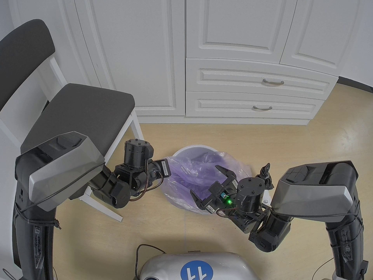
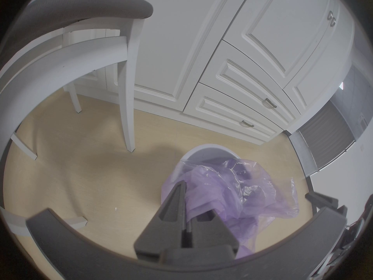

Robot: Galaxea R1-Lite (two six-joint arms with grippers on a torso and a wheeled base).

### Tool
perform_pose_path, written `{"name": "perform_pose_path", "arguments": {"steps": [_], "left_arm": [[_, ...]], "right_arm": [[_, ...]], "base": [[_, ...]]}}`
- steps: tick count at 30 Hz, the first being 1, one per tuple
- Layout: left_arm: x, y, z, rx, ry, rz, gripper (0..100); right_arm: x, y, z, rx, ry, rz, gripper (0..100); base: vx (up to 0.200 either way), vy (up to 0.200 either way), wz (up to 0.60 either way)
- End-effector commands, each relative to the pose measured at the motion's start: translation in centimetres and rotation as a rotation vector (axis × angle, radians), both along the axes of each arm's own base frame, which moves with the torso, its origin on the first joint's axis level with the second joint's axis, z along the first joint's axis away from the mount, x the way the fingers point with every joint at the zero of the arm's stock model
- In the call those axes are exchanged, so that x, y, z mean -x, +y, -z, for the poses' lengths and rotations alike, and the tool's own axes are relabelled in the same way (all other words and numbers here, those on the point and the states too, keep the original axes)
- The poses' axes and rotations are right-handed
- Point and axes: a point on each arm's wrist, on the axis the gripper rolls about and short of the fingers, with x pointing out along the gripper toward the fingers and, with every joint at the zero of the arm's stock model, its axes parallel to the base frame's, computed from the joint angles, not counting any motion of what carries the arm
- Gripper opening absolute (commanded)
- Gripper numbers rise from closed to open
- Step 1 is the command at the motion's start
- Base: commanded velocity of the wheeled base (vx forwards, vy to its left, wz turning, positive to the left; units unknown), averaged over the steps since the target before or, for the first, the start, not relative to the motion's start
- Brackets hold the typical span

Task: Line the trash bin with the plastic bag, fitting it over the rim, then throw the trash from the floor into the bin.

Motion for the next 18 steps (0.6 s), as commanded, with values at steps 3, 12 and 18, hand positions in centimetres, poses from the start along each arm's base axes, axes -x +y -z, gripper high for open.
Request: {"name": "perform_pose_path", "arguments": {"steps": [3,12,18], "left_arm": [[-0.7,0.9,0.7,0.004,0.008,-0.026,0],[-1.9,2.4,0.8,0.013,-0.002,-0.067,0],[-2.1,2.8,0.9,0.013,-0.004,-0.078,0]], "right_arm": [[-0.5,0.7,-0.8,0.067,0.034,-0.025,100],[-0.2,1.6,-2.5,0.158,0.084,-0.043,100],[-2.0,0.9,-2.0,0.215,0.058,-0.009,100]], "base": [[0.0,0.0,0.0],[0.0,0.0,0.0],[0.0,0.0,0.0]]}}
